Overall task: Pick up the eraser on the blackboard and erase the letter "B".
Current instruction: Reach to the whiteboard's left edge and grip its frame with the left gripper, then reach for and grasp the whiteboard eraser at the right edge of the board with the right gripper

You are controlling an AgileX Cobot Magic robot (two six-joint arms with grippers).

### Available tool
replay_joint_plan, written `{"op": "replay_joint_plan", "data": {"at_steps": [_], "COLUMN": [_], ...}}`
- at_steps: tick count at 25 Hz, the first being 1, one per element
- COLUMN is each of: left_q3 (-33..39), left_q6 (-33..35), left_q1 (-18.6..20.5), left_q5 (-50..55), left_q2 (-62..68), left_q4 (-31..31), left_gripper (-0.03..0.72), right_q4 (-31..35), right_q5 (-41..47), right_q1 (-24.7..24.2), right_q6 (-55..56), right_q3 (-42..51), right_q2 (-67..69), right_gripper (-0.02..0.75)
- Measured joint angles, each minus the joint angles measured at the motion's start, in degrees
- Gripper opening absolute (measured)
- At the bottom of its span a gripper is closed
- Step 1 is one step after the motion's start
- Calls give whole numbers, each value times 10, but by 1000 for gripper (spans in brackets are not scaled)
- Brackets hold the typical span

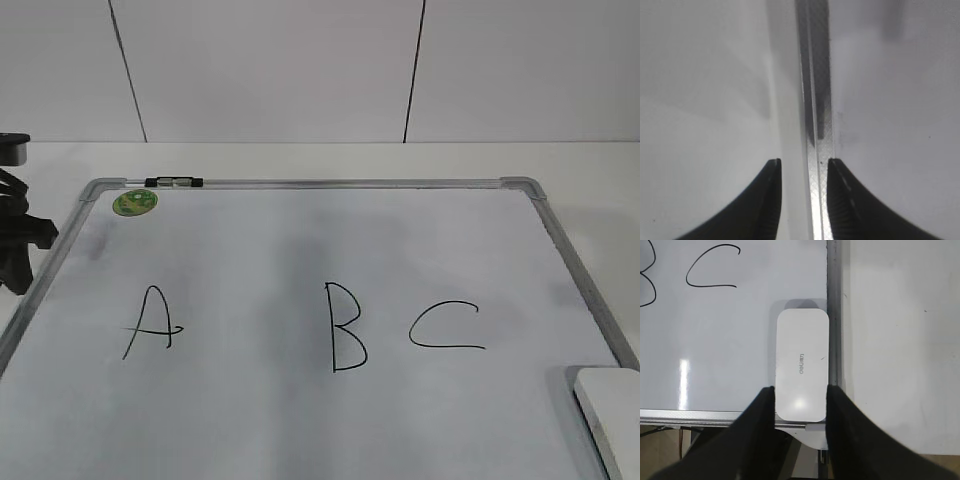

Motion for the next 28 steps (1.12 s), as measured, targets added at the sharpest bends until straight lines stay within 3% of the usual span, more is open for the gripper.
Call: {"op": "replay_joint_plan", "data": {"at_steps": [23,28], "left_q3": [-6,-6], "left_q6": [1,1], "left_q1": [0,0], "left_q5": [-24,-24], "left_q2": [50,50], "left_q4": [10,6], "left_gripper": [233,132], "right_q4": [-3,-3], "right_q5": [0,0], "right_q1": [0,0], "right_q6": [0,0], "right_q3": [0,0], "right_q2": [0,0], "right_gripper": [278,278]}}
